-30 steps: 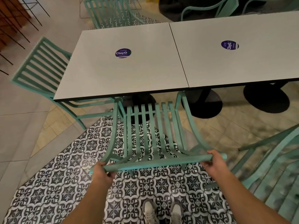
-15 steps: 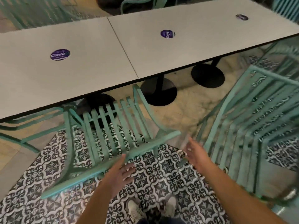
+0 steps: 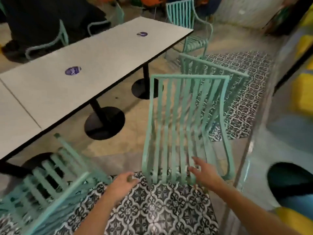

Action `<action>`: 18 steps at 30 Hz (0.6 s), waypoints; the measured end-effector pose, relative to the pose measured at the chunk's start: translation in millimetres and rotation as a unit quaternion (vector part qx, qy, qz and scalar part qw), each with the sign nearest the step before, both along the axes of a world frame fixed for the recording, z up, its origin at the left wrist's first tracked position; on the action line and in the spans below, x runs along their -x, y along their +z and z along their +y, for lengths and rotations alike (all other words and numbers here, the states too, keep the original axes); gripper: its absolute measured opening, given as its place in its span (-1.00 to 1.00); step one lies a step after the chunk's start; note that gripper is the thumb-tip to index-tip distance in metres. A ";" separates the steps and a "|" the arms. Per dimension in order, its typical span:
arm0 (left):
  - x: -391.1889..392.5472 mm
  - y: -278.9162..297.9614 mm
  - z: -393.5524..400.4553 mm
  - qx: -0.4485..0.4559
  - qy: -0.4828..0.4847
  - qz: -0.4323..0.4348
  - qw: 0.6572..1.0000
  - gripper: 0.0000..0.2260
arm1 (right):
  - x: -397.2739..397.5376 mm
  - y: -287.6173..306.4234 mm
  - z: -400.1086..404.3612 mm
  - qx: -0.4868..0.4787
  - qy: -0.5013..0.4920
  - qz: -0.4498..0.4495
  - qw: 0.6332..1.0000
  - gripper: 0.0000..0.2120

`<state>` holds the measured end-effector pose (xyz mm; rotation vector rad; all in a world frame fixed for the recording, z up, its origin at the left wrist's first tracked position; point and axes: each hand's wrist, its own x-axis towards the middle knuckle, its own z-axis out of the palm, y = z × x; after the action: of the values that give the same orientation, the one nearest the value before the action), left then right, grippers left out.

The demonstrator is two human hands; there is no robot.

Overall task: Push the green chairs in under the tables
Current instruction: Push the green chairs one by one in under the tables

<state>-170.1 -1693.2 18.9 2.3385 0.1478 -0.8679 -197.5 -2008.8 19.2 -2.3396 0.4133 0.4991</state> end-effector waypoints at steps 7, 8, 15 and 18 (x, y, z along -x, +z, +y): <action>-79.7 18.1 -126.5 -0.166 -0.236 -0.141 0.947 -0.56 | -12.1 16.0 -114.5 0.090 -0.009 -0.026 0.996 -0.46; -90.3 20.9 -138.8 -0.177 -0.259 -0.164 0.935 -0.57 | -16.6 18.5 -124.6 0.107 -0.005 -0.030 0.994 -0.45; -155.0 39.3 -210.3 -0.188 -0.352 -0.263 0.879 -0.62 | -52.6 38.1 -168.9 0.156 -0.016 -0.071 0.985 -0.43; -168.9 43.2 -233.8 -0.190 -0.353 -0.271 0.875 -0.63 | -58.7 41.9 -184.0 0.159 -0.024 -0.070 0.985 -0.44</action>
<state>-1.2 -1927.0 62.1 2.9609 -0.8986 -0.4633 -138.8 -2192.8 61.1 -2.6440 0.5109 0.2571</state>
